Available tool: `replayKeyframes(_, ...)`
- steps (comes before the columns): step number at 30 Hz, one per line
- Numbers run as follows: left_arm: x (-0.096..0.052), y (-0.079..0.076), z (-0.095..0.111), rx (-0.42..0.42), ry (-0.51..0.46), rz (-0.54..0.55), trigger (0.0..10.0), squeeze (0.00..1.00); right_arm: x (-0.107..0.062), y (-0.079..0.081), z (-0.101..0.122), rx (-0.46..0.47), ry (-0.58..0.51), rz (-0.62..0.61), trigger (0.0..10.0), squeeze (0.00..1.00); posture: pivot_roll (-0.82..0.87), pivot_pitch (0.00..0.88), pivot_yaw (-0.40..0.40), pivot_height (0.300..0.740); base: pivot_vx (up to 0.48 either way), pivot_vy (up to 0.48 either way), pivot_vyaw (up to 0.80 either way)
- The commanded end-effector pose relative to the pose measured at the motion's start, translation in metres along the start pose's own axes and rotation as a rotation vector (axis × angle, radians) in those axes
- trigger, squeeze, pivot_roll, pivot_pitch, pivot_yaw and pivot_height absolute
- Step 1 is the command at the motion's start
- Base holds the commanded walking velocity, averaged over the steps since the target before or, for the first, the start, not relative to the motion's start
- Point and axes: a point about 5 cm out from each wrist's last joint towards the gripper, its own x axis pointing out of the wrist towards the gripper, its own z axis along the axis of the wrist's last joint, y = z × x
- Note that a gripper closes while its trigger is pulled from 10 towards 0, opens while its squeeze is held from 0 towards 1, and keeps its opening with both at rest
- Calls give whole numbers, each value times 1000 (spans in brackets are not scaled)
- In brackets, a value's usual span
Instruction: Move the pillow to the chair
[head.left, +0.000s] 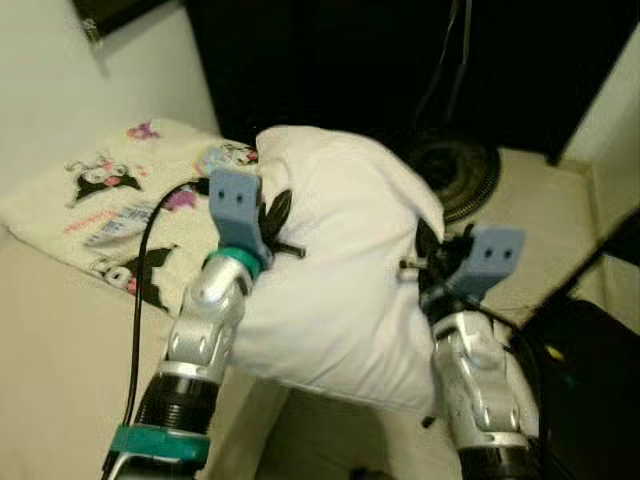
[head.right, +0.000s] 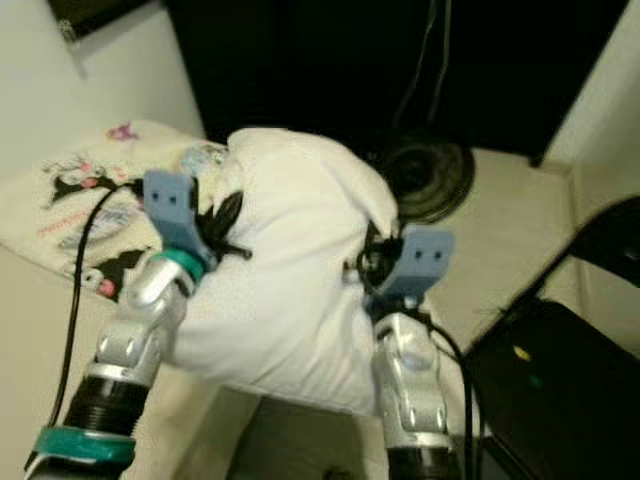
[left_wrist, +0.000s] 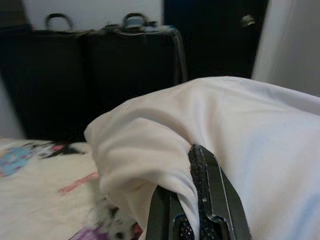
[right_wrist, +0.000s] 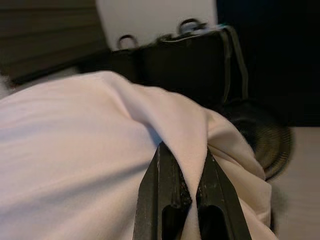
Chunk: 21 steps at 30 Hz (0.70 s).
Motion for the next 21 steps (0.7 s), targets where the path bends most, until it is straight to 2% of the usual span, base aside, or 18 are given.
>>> replayKeyframes(1, 2, -6, 6, 3, -43, -32, 10000, 0, 3, 8, 8, 8, -43, 28, 10000, 0, -21, 0, 139, 740, 0, 0, -800)
replayKeyframes(8, -4, -8, -1, -25, -41, 7, 10000, 0, 2, 6, 7, -15, -17, 64, 10000, 0, -38, 0, 82, 740, 0, 0, -800)
replayKeyframes(21, -4, -8, -2, -28, -46, 20, 10000, 0, 3, 5, 8, -17, -9, 77, 10000, 0, -42, 0, 71, 740, 0, 0, -800)
